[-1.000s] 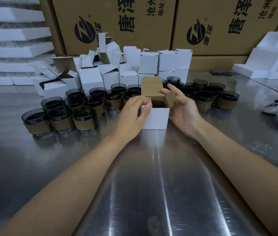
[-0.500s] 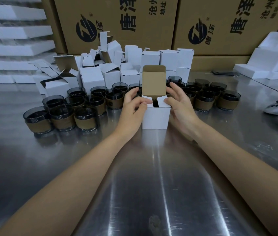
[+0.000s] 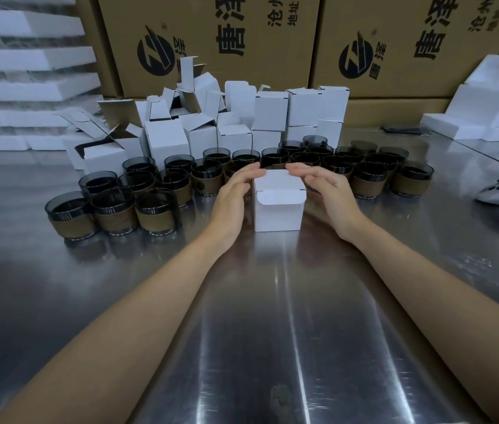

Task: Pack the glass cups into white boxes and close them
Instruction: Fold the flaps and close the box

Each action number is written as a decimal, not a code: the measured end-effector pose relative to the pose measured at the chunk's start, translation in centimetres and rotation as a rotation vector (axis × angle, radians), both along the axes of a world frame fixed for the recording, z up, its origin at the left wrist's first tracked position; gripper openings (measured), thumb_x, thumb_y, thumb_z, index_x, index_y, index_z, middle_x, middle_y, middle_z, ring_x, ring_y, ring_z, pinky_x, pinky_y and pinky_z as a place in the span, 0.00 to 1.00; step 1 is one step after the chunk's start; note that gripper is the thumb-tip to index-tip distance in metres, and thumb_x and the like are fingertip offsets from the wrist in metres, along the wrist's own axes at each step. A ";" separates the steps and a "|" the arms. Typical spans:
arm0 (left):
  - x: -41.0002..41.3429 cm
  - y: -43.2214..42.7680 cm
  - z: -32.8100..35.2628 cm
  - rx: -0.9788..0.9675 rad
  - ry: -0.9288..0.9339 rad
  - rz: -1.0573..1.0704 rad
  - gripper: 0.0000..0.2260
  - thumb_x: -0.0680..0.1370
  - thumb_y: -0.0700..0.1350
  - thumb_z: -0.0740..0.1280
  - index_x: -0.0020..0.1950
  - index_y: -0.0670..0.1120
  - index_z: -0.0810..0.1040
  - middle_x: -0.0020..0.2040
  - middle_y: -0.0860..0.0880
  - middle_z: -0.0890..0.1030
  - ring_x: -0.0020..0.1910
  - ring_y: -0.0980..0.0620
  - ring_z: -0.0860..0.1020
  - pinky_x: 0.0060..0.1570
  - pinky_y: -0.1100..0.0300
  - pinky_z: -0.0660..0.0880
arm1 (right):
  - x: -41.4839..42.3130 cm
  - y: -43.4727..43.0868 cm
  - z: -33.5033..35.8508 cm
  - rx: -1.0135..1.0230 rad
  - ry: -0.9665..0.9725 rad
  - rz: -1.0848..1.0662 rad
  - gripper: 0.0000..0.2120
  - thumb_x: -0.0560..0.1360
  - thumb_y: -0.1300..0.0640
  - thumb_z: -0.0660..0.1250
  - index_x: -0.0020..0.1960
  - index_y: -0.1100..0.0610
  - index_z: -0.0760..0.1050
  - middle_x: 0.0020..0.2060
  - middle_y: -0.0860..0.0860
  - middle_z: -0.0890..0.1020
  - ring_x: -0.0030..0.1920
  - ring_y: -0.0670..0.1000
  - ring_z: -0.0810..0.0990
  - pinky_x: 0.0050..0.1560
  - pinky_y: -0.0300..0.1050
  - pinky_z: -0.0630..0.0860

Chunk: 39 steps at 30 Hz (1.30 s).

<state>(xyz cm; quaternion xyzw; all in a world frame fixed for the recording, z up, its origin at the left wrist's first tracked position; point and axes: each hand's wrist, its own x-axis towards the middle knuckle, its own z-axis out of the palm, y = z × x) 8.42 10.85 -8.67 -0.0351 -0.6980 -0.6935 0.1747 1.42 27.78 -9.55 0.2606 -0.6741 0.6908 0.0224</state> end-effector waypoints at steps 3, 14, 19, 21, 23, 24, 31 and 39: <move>-0.1 -0.3 -0.4 -0.066 0.001 -0.030 0.14 0.83 0.40 0.55 0.60 0.44 0.78 0.70 0.53 0.71 0.68 0.59 0.68 0.67 0.66 0.63 | 0.2 0.6 -0.1 0.130 0.129 0.046 0.15 0.79 0.56 0.55 0.57 0.56 0.78 0.62 0.50 0.78 0.68 0.46 0.72 0.72 0.46 0.65; 0.3 -0.3 -1.0 -0.289 0.117 -0.031 0.15 0.82 0.46 0.63 0.69 0.48 0.70 0.70 0.53 0.68 0.69 0.61 0.66 0.69 0.66 0.64 | 0.7 0.0 -0.8 0.317 0.367 -0.068 0.16 0.77 0.49 0.64 0.64 0.50 0.73 0.63 0.44 0.75 0.63 0.39 0.73 0.60 0.33 0.71; 0.1 -0.2 -1.0 -0.285 0.120 0.008 0.13 0.82 0.46 0.62 0.66 0.47 0.72 0.67 0.51 0.70 0.67 0.58 0.69 0.68 0.62 0.67 | 0.6 -0.2 -0.6 0.300 0.393 -0.079 0.12 0.78 0.50 0.63 0.61 0.47 0.73 0.60 0.45 0.76 0.61 0.42 0.75 0.59 0.36 0.71; 0.0 -0.2 -1.1 -0.285 0.114 -0.013 0.12 0.82 0.45 0.62 0.64 0.46 0.73 0.67 0.51 0.69 0.66 0.58 0.68 0.65 0.68 0.66 | 0.6 0.0 -0.6 0.324 0.444 -0.060 0.12 0.78 0.52 0.62 0.62 0.51 0.73 0.61 0.47 0.75 0.63 0.44 0.74 0.62 0.39 0.70; 0.0 -0.2 -1.1 -0.253 0.097 -0.033 0.10 0.82 0.44 0.62 0.62 0.47 0.73 0.66 0.51 0.69 0.66 0.59 0.68 0.62 0.73 0.64 | 0.8 0.1 -0.7 0.329 0.503 -0.047 0.13 0.79 0.55 0.60 0.63 0.53 0.72 0.62 0.50 0.75 0.64 0.46 0.73 0.63 0.40 0.70; 0.0 -0.2 -1.0 -0.243 0.092 -0.035 0.09 0.82 0.44 0.62 0.62 0.47 0.73 0.66 0.51 0.69 0.65 0.61 0.68 0.61 0.75 0.64 | 0.9 0.0 -0.7 0.328 0.538 -0.046 0.13 0.80 0.55 0.60 0.64 0.54 0.72 0.62 0.52 0.75 0.64 0.47 0.73 0.63 0.41 0.70; -0.1 0.1 -0.9 -0.184 0.066 -0.046 0.09 0.81 0.39 0.61 0.60 0.44 0.74 0.66 0.51 0.68 0.62 0.66 0.67 0.59 0.77 0.62 | 0.8 0.1 -0.7 0.388 0.705 -0.061 0.14 0.80 0.64 0.59 0.62 0.63 0.78 0.62 0.57 0.78 0.69 0.55 0.71 0.69 0.52 0.68; -0.1 0.7 -0.3 -0.101 -0.035 -0.056 0.13 0.80 0.36 0.56 0.62 0.46 0.71 0.73 0.53 0.62 0.69 0.58 0.62 0.70 0.59 0.60 | 0.9 -0.1 -0.3 0.448 0.683 -0.049 0.14 0.77 0.60 0.67 0.62 0.58 0.79 0.66 0.54 0.76 0.72 0.53 0.69 0.72 0.57 0.64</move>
